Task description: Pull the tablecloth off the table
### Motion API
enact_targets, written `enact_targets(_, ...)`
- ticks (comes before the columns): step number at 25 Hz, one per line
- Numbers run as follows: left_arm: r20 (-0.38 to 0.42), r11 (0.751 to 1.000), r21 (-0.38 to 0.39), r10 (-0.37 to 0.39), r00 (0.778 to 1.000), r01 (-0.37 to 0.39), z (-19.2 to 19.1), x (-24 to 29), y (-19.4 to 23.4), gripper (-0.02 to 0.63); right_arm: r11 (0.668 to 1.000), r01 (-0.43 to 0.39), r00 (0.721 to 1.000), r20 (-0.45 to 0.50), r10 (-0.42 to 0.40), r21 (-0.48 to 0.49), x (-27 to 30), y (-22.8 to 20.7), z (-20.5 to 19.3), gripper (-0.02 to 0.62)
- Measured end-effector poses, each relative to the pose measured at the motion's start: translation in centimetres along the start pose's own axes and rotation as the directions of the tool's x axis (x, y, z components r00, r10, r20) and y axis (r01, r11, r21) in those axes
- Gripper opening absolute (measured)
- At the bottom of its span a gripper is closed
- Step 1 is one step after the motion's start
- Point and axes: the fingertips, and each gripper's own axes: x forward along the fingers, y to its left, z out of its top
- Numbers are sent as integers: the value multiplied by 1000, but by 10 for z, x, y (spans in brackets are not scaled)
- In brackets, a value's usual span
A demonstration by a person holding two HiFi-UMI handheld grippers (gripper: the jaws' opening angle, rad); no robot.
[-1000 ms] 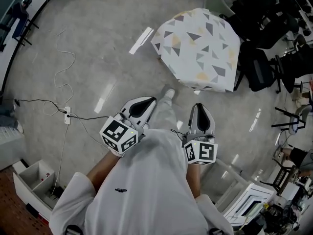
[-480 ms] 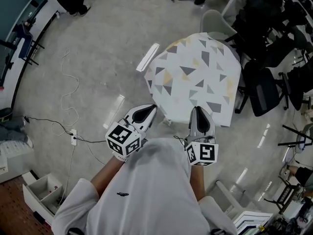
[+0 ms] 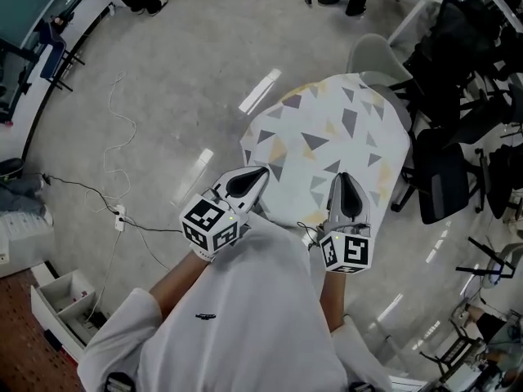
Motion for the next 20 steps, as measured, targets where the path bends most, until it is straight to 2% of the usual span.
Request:
enact_targets(5, -40, 999, -24, 29, 999, -30, -2, 21, 29, 6, 1000, -2, 999, -33, 2, 18, 26, -11, -10, 28)
enact_targets(10, -103, 996, -71, 48, 994, -56, -10, 49, 66, 8, 999, -15, 996, -85, 12, -37, 63, -28, -16, 52)
enact_targets(15, -177, 981, -153, 89, 980, -116, -38, 79, 114, 12, 994, -31, 989, -146, 15, -109, 110, -50, -26, 93)
enact_targets(16, -181, 977, -165, 108, 977, -138, -43, 86, 126, 29, 992, -36, 988, -156, 18, -117, 122, -55, -30, 99)
enact_targets(18, -188, 969, -174, 145, 971, -178, -52, 102, 151, 43, 991, -48, 983, -180, 24, -128, 145, -66, -39, 112)
enact_targets(20, -215, 970, -162, 144, 966, -181, -59, 119, 169, 46, 987, -69, 976, -216, 37, -143, 168, -74, -51, 129)
